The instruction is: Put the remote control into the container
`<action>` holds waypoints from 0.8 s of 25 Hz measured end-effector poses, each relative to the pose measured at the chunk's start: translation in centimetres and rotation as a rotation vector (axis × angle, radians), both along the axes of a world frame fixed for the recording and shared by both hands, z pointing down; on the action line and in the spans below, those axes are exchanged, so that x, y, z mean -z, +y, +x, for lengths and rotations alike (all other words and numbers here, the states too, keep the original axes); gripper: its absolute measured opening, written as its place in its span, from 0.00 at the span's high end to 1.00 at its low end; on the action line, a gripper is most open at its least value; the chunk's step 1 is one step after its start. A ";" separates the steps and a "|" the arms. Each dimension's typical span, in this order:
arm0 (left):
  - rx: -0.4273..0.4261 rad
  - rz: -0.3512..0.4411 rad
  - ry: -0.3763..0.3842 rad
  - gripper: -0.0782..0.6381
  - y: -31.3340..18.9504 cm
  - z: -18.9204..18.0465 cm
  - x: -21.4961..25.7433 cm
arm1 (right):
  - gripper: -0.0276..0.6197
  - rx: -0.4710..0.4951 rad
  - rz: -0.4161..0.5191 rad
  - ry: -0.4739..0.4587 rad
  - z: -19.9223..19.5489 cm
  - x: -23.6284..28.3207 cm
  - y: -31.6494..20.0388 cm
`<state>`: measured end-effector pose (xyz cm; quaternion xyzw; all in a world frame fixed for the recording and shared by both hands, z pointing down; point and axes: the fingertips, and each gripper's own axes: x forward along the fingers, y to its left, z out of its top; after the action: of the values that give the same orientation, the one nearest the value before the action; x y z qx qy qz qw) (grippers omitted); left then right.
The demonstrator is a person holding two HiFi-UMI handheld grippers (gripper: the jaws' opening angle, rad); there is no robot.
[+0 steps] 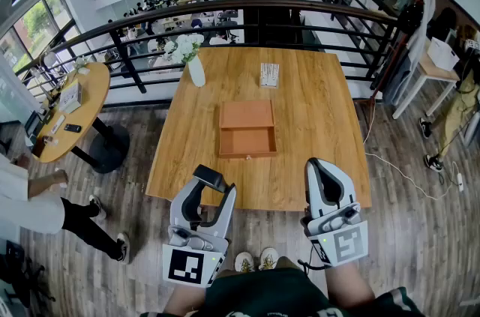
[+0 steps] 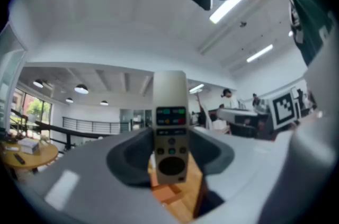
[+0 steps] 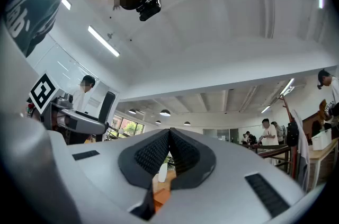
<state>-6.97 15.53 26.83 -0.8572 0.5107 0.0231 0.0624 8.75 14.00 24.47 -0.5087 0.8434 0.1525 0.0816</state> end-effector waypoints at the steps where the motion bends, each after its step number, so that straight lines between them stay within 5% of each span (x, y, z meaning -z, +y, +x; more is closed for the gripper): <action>1: -0.003 0.003 -0.011 0.61 0.1 0.0 -0.3 | 0.93 0.000 -0.002 0.001 0.0 -0.1 0.1; 20: -0.019 -0.024 -0.019 0.61 0.5 0.2 -1.8 | 0.93 0.046 0.014 0.039 -1.3 -1.2 1.2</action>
<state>-6.78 16.03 28.63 -0.8628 0.5022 0.0095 0.0568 7.41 15.18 25.71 -0.4855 0.8552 0.1663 0.0724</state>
